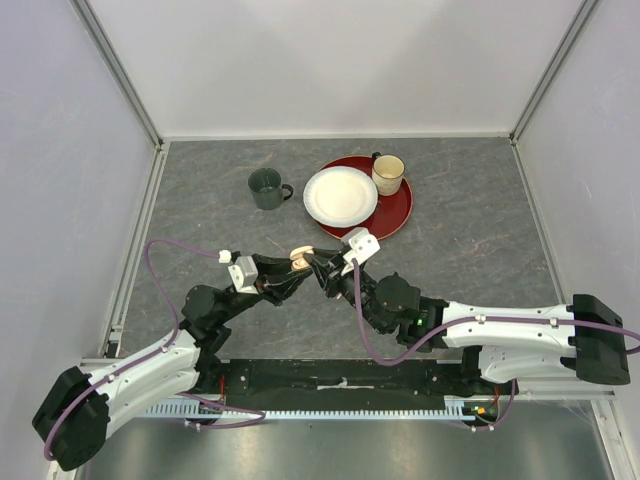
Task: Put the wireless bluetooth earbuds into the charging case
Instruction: Place the earbud in the charging case.
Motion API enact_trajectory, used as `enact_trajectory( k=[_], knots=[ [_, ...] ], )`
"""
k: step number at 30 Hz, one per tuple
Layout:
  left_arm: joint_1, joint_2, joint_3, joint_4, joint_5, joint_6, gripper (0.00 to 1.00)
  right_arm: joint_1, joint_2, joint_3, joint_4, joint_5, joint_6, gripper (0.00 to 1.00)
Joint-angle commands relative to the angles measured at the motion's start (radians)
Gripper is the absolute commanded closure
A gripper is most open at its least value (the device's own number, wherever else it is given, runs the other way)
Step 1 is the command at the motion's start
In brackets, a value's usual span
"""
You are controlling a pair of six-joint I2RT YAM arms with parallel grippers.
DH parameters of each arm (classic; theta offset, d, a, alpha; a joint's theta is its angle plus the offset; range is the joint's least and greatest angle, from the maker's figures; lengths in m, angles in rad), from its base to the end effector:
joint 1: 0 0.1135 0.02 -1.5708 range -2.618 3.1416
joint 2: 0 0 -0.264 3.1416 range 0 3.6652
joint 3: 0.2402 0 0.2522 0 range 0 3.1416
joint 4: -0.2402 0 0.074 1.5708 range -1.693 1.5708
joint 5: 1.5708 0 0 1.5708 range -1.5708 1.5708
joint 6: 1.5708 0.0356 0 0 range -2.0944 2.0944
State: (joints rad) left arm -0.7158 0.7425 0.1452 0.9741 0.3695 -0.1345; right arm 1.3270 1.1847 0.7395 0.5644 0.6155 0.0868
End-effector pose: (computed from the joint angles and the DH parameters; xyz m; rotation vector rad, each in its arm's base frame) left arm 0.1134 -0.1157 0.2433 0.6775 1.0832 -0.9572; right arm 0.0851 0.2569 0.3190 -0.4125 1.4555 0.6982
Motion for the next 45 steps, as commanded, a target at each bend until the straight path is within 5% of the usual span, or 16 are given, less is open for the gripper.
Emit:
enact_trajectory(
  k=[1, 45],
  knots=[
    [-0.007, -0.015, 0.03, 0.052, -0.001, -0.024, 0.98, 0.006, -0.028, 0.006, 0.025, 0.03, -0.03, 1.0],
    [-0.007, -0.052, 0.021, 0.061, -0.092, -0.042, 0.98, 0.035, -0.011, -0.012, -0.09, -0.072, -0.081, 1.0]
  ],
)
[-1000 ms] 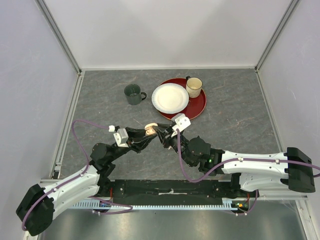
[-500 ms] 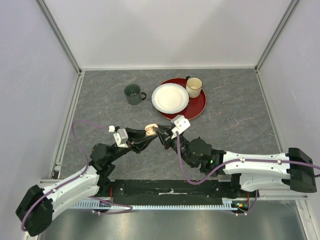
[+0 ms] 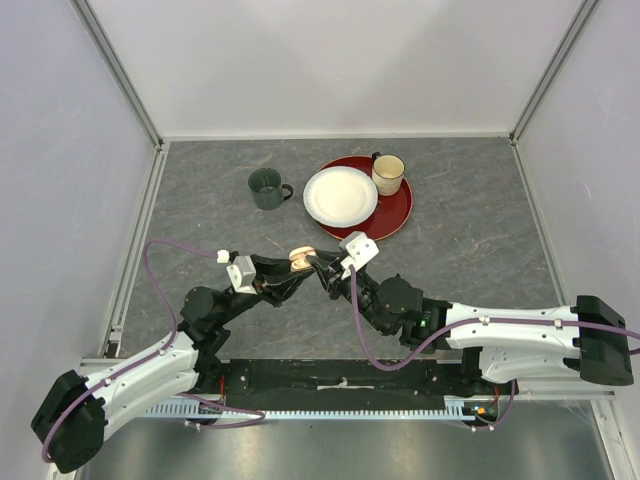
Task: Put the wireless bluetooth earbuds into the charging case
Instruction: Place the earbud in the charging case.
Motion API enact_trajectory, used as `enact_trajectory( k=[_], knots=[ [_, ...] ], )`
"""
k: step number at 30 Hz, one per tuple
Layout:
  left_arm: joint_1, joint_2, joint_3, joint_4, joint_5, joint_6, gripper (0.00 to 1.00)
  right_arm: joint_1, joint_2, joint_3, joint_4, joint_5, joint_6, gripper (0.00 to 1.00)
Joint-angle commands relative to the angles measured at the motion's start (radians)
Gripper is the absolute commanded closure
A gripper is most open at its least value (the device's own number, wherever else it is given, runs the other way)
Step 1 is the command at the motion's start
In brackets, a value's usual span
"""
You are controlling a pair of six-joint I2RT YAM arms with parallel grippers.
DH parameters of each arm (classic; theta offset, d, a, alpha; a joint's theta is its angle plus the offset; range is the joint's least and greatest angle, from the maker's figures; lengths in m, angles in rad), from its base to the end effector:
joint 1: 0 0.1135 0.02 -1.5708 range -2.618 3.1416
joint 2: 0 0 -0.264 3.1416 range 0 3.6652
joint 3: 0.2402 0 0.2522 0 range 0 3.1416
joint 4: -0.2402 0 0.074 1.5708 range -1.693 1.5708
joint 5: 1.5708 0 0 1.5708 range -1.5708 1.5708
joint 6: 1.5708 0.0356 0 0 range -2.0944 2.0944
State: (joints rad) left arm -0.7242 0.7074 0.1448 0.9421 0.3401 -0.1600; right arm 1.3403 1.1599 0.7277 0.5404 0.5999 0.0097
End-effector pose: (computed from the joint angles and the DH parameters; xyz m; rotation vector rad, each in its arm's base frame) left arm 0.1108 -0.1139 0.2450 0.6434 1.0975 -0.9699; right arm 0.0801 0.2533 0.3186 -0.4960 1.4325 0.6521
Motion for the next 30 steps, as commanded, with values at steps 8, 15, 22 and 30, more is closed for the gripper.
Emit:
enact_trajectory(
  k=[8, 15, 22, 30],
  knots=[
    [0.003, -0.013, 0.021, 0.092, -0.053, -0.013, 0.98, 0.022, 0.041, 0.029, -0.1, -0.069, 0.004, 0.91],
    [0.002, -0.014, 0.018, 0.083, -0.053, -0.006, 0.98, 0.022, 0.034, 0.058, -0.131, -0.016, 0.065, 0.62],
    [0.002, -0.026, -0.001, 0.063, -0.065, 0.007, 0.98, 0.02, -0.043, 0.082, -0.122, 0.067, 0.15, 0.25],
    [0.003, -0.057, -0.031, 0.05, -0.079, 0.03, 0.98, -0.01, -0.172, 0.102, -0.193, 0.276, 0.272, 0.08]
  ],
)
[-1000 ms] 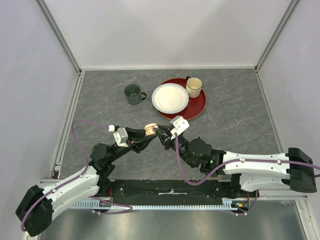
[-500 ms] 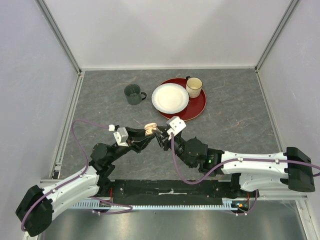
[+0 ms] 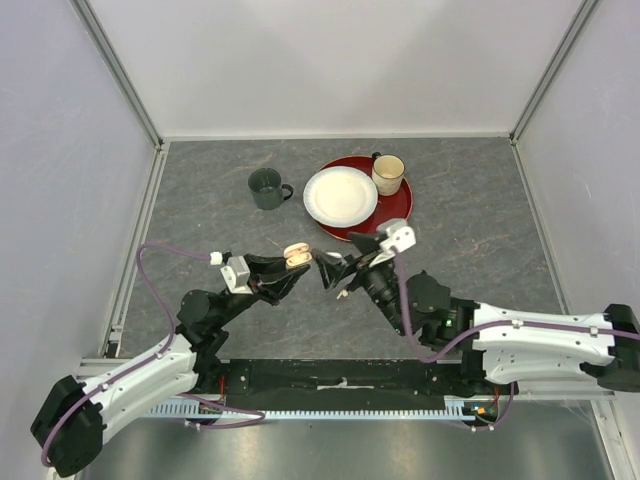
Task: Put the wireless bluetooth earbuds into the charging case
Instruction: Place the earbud in the charging case, then pick up the earbud from the center of the board.
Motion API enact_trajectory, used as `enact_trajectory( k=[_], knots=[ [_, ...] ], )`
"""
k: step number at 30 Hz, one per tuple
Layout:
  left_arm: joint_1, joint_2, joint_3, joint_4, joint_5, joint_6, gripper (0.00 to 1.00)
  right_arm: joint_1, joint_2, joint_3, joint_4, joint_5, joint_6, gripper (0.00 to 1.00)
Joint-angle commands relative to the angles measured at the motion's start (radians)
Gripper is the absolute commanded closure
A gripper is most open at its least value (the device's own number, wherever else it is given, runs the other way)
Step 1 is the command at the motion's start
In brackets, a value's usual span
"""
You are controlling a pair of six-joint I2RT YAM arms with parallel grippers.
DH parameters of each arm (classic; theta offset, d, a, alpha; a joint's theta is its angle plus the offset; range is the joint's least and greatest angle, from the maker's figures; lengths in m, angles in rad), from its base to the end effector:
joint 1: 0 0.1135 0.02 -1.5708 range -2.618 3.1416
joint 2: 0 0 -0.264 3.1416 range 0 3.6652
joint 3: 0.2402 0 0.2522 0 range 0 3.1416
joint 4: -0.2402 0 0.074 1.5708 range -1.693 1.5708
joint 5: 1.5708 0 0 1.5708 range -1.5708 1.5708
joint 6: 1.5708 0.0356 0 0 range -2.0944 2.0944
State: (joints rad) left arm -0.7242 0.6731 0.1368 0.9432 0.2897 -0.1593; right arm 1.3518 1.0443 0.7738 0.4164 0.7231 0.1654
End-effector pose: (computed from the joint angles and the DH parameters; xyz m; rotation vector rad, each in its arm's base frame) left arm 0.1087 -0.1097 0.2473 0.5926 1.0831 -0.9421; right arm 0.0749 0.2282 0.3487 -0.2698 1.4783 0.7184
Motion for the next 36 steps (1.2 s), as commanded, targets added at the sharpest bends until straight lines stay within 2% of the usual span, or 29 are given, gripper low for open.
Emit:
enact_trajectory(
  k=[1, 3, 5, 6, 7, 8, 9, 11, 15, 17, 20, 22, 33, 36],
  knots=[
    [0.003, -0.029, -0.028, 0.054, -0.03, 0.033, 0.98, -0.035, -0.061, 0.074, -0.127, 0.168, 0.165, 0.06],
    [0.002, -0.049, -0.043, 0.058, -0.034, 0.047, 0.98, -0.089, -0.055, 0.126, -0.312, 0.205, 0.25, 0.03],
    [0.002, -0.069, -0.051, 0.057, -0.038, 0.061, 0.98, -0.164, -0.032, 0.16, -0.46, 0.216, 0.438, 0.02],
    [0.002, -0.093, -0.057, 0.055, -0.038, 0.064, 0.98, -0.196, -0.023, 0.189, -0.614, 0.201, 0.524, 0.02],
    [0.003, -0.107, -0.059, 0.051, -0.041, 0.069, 0.98, -0.23, 0.002, 0.197, -0.678, 0.165, 0.633, 0.02],
    [0.002, -0.121, -0.059, 0.03, -0.041, 0.079, 0.98, -0.302, 0.013, 0.199, -0.72, 0.116, 0.669, 0.02],
    [0.002, -0.139, -0.06, 0.017, -0.043, 0.084, 0.98, -0.328, 0.025, 0.191, -0.785, 0.04, 0.704, 0.02],
    [0.003, -0.188, -0.06, -0.024, -0.05, 0.096, 0.98, -0.367, 0.068, 0.17, -0.843, -0.011, 0.806, 0.02],
    [0.003, -0.266, -0.066, -0.096, -0.067, 0.112, 0.98, -0.375, 0.17, 0.142, -0.921, -0.08, 1.06, 0.12],
    [0.002, -0.308, -0.071, -0.118, -0.083, 0.118, 0.98, -0.373, 0.241, 0.139, -0.93, -0.146, 1.158, 0.13],
    [0.002, -0.355, -0.08, -0.153, -0.096, 0.122, 0.98, -0.375, 0.325, 0.16, -0.924, -0.234, 1.212, 0.15],
    [0.002, -0.372, -0.088, -0.175, -0.106, 0.122, 0.98, -0.375, 0.37, 0.171, -0.924, -0.258, 1.255, 0.2],
    [0.002, -0.443, -0.089, -0.238, -0.129, 0.139, 0.98, -0.376, 0.47, 0.209, -0.913, -0.445, 1.425, 0.34],
    [0.002, -0.46, -0.091, -0.251, -0.132, 0.144, 0.98, -0.376, 0.479, 0.197, -0.915, -0.449, 1.465, 0.38]
  ],
)
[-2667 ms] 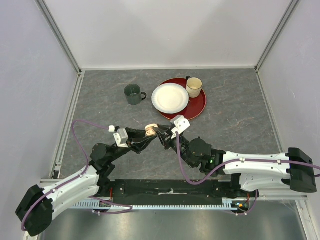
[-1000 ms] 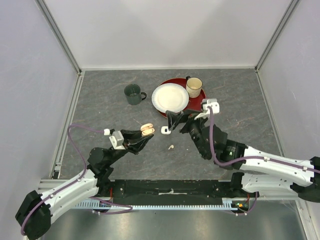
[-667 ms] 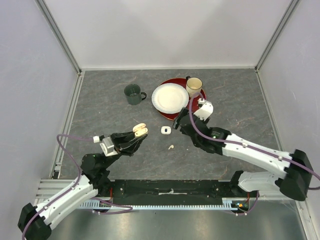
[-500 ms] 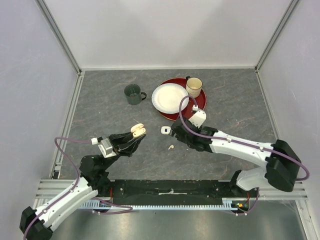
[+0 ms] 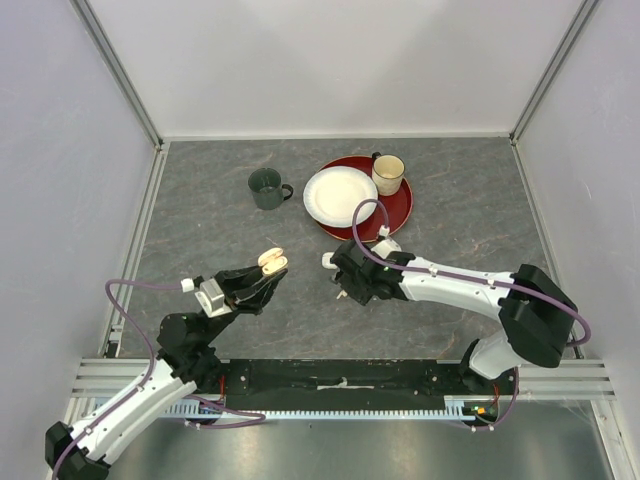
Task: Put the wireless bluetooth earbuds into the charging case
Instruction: Pick up the earbud from the center of the board.
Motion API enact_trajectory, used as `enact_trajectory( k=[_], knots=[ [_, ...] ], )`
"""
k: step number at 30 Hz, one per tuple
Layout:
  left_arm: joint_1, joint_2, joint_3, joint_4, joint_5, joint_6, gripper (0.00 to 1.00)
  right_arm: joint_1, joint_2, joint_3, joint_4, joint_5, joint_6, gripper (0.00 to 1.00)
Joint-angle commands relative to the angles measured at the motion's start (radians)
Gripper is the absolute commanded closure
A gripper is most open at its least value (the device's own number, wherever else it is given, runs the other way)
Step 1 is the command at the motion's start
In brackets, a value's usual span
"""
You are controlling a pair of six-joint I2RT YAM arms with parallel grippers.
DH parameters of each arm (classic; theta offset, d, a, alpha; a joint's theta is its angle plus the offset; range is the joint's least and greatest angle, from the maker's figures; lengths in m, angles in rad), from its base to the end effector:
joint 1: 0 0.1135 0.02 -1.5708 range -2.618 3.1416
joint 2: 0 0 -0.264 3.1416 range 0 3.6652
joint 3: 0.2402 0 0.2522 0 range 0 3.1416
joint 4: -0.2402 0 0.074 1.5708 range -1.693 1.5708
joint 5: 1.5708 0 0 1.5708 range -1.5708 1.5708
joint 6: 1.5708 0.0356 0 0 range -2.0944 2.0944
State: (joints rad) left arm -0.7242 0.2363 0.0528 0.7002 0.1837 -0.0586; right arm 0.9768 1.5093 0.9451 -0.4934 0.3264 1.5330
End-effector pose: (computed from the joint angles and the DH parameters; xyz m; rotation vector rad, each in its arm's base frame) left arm 0.0780 -0.0777 0.2434 0.5159 0.9677 -0.8022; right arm 0.1750 0.2387 0.2029 0.8312 2.4974 0.5213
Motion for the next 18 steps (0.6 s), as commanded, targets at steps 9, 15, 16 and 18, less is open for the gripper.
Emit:
enact_trajectory(
  k=[9, 15, 16, 18],
  knots=[
    [0.002, -0.064, -0.01, -0.039, -0.043, 0.055, 0.98, -0.059, 0.049, -0.009, 0.004, -0.093, 0.141, 0.45],
    [0.003, -0.054, -0.007, -0.041, -0.04, 0.057, 0.98, -0.101, 0.118, 0.007, 0.004, -0.164, 0.095, 0.46],
    [0.002, -0.055, -0.007, -0.039, -0.039, 0.057, 0.98, -0.105, 0.126, 0.007, 0.007, -0.171, 0.093, 0.46],
    [0.002, -0.054, -0.005, -0.041, -0.041, 0.057, 0.98, -0.105, 0.135, 0.014, 0.007, -0.176, 0.09, 0.46]
  ],
)
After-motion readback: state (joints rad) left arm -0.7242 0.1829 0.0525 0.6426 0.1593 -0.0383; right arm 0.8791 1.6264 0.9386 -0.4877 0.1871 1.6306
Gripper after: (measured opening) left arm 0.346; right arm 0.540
